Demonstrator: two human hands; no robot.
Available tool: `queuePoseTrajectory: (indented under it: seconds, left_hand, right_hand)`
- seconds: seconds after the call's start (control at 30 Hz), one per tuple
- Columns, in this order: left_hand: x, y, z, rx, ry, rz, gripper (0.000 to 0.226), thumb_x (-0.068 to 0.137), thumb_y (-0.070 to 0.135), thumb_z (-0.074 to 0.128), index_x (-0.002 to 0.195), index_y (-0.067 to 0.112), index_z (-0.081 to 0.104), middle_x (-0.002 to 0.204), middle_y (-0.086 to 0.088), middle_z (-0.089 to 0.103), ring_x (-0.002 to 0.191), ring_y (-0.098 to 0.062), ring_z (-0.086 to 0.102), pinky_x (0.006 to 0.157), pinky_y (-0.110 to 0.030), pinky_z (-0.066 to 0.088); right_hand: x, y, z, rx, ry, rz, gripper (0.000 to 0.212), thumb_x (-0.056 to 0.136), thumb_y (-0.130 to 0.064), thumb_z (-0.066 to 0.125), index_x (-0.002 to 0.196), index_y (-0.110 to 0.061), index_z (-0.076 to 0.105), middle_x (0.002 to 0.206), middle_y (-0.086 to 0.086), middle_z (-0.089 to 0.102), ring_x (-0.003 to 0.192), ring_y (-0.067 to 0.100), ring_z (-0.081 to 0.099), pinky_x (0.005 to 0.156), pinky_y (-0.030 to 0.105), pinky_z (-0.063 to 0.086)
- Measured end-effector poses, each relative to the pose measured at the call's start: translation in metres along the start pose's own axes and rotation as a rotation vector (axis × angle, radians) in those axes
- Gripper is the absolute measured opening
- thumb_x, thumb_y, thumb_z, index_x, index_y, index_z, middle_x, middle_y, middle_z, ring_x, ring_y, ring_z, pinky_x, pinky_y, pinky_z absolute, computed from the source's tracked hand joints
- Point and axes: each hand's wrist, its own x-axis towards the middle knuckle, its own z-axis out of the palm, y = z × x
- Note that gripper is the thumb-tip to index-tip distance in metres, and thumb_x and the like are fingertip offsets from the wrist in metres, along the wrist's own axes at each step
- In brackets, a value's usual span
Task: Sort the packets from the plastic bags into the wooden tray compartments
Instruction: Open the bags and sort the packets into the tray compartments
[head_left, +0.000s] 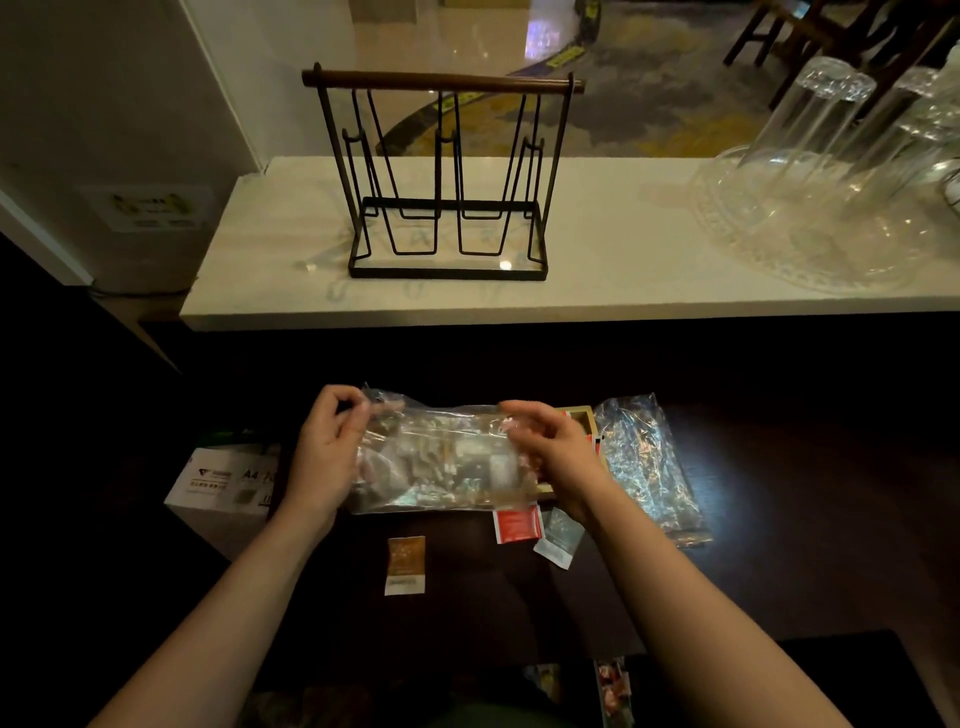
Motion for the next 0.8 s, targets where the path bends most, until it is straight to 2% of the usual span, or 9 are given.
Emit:
queuePoseTrajectory:
  seconds: [0.07,0.13,0.2,0.33,0.5,0.6,0.67,0.73,0.8]
  left_hand:
    - [-0.004,-0.008,0.008,-0.010,-0.001,-0.036,0.014,0.098,0.009,0.044,0.088,0.019,0.047,0.085,0.002,0.073,0.039,-0.005,0.052,0.036,-0.015,0.041]
    - [-0.008,-0.017,0.015,0.042,-0.046,-0.086,0.011,0.097,0.011,0.046,0.089,0.018,0.047,0.087,0.003,0.073,0.036,-0.009,0.046,0.035,-0.021,0.043]
    - [-0.013,-0.029,0.021,0.204,-0.133,-0.154,0.006,0.095,0.016,0.049,0.092,0.020,0.050,0.097,0.004,0.069,0.046,-0.013,0.053,0.040,-0.026,0.046]
    - [-0.025,-0.058,0.033,0.594,-0.308,-0.235,0.002,0.092,0.022,0.056,0.091,0.020,0.056,0.095,0.009,0.060,0.075,-0.013,0.062,0.055,-0.026,0.051]
    - [-0.040,-0.083,0.039,0.958,-0.388,-0.158,0.011,0.086,0.028,0.064,0.089,0.028,0.053,0.089,0.009,0.058,0.078,-0.007,0.055,0.068,-0.027,0.050]
    - [-0.047,-0.091,0.040,1.108,-0.483,-0.093,0.018,0.084,0.032,0.065,0.094,0.030,0.051,0.099,0.011,0.053,0.094,-0.009,0.052,0.073,-0.025,0.047]
    - [-0.051,-0.096,0.041,1.214,-0.552,-0.070,0.026,0.084,0.033,0.064,0.105,0.029,0.050,0.108,0.010,0.049,0.106,-0.012,0.048,0.076,-0.026,0.045]
    - [-0.055,-0.102,0.041,1.298,-0.558,-0.033,0.035,0.084,0.031,0.063,0.115,0.028,0.048,0.118,0.008,0.047,0.112,-0.014,0.045,0.078,-0.026,0.046]
    - [-0.059,-0.106,0.040,1.364,-0.545,-0.007,0.048,0.082,0.029,0.065,0.124,0.028,0.044,0.127,0.004,0.046,0.117,-0.017,0.044,0.080,-0.027,0.049]
  right_hand:
    - [-0.006,-0.002,-0.013,-0.008,0.137,-0.044,0.029,0.089,0.001,0.055,0.093,-0.022,0.071,0.080,-0.005,0.068,0.063,0.006,0.061,0.049,0.018,0.049]
    - [-0.012,-0.001,-0.032,0.059,0.300,-0.065,0.030,0.090,0.002,0.051,0.090,-0.020,0.071,0.081,-0.004,0.072,0.064,0.007,0.066,0.048,0.020,0.051]
    - [-0.017,0.005,-0.059,0.175,0.458,-0.095,0.028,0.090,0.004,0.048,0.095,-0.013,0.069,0.083,-0.001,0.071,0.064,0.008,0.065,0.048,0.018,0.051]
    - [-0.027,0.025,-0.110,0.425,0.764,-0.099,0.030,0.089,0.007,0.049,0.115,-0.005,0.061,0.089,0.005,0.062,0.070,0.015,0.056,0.051,0.016,0.050]
    - [-0.033,0.062,-0.143,0.487,0.994,-0.026,0.034,0.091,0.004,0.049,0.124,-0.003,0.052,0.085,0.009,0.056,0.062,0.014,0.052,0.052,0.018,0.052]
    - [-0.033,0.086,-0.149,0.304,0.993,0.077,0.041,0.088,0.002,0.054,0.128,-0.005,0.050,0.090,0.012,0.061,0.066,0.018,0.057,0.058,0.022,0.055]
    - [-0.035,0.097,-0.153,-0.037,0.970,0.192,0.047,0.085,-0.007,0.061,0.131,-0.006,0.049,0.109,0.023,0.062,0.082,0.028,0.062,0.076,0.036,0.053]
    - [-0.039,0.103,-0.154,-0.429,0.916,0.359,0.053,0.082,-0.023,0.067,0.131,-0.010,0.050,0.124,0.024,0.055,0.101,0.036,0.060,0.090,0.042,0.047]
    - [-0.045,0.100,-0.151,-0.634,0.889,0.495,0.057,0.080,-0.035,0.069,0.130,-0.017,0.049,0.128,0.020,0.046,0.106,0.041,0.057,0.093,0.044,0.045]
